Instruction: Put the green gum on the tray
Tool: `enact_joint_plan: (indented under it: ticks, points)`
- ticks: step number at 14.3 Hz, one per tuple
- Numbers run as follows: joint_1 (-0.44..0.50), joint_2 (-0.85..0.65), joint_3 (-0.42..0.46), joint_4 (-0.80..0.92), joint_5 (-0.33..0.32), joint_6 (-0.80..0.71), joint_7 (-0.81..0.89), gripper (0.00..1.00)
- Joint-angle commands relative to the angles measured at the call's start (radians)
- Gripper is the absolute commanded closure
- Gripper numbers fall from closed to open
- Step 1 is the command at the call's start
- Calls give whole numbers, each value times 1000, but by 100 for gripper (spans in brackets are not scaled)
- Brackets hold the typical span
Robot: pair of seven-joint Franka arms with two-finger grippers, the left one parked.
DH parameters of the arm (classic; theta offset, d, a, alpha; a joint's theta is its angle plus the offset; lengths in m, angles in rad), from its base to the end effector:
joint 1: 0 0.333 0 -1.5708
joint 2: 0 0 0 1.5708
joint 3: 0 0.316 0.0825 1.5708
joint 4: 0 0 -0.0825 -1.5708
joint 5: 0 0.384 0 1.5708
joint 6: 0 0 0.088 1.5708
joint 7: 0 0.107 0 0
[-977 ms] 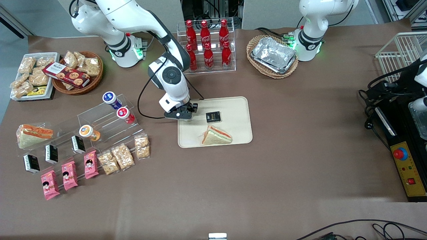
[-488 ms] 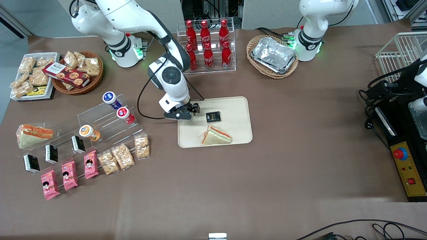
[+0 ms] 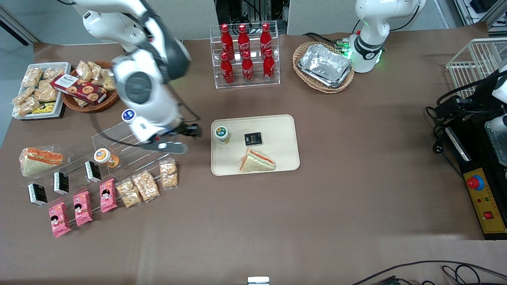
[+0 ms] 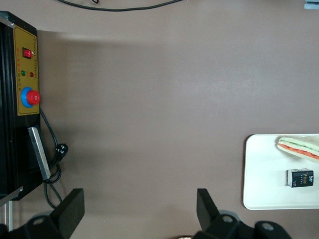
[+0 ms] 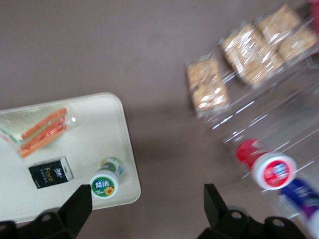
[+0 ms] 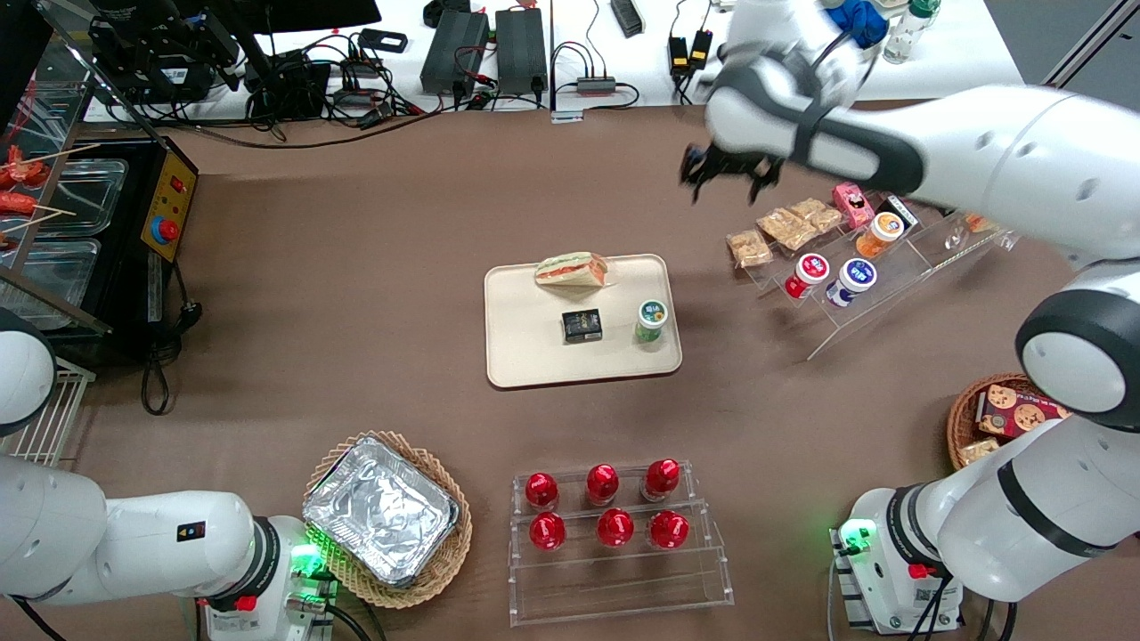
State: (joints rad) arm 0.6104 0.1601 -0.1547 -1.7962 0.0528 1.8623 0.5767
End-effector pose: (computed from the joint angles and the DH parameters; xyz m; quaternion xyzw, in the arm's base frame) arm 0.5316 0.2696 0.4502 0.9965 -0.0687 -0.0462 0.0117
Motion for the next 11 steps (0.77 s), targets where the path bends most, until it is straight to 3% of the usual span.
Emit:
enact_joint_plan:
  ticks: [1,4,6,9,11]
  points:
    - [-118,18,-8,130,1,-52,-150,0]
    - [-254,-31,-12,158,-48,-55,-302,0]
    - [-360,-81,-8,161,-137,-51,-331,0]
    - [-484,-163,-9,158,-146,-57,-506,0]
    - [-543,-203,-2,161,-143,-64,-524,0]
